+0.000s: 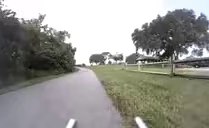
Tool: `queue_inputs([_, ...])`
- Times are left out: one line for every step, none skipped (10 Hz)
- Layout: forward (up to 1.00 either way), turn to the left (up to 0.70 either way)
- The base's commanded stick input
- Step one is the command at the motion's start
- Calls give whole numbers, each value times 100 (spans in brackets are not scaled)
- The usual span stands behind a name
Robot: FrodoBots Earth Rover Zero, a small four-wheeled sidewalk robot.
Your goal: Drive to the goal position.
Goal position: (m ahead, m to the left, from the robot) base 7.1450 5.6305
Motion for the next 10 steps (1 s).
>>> queue_inputs([70, 14])
queue_inputs([70, 14])
queue_inputs([70, 14])
queue_inputs([70, 14])
queue_inputs([70, 14])
queue_inputs([70, 14])
queue_inputs([70, 14])
queue_inputs([70, 14])
queue_inputs([70, 4])
queue_inputs([70, 0])
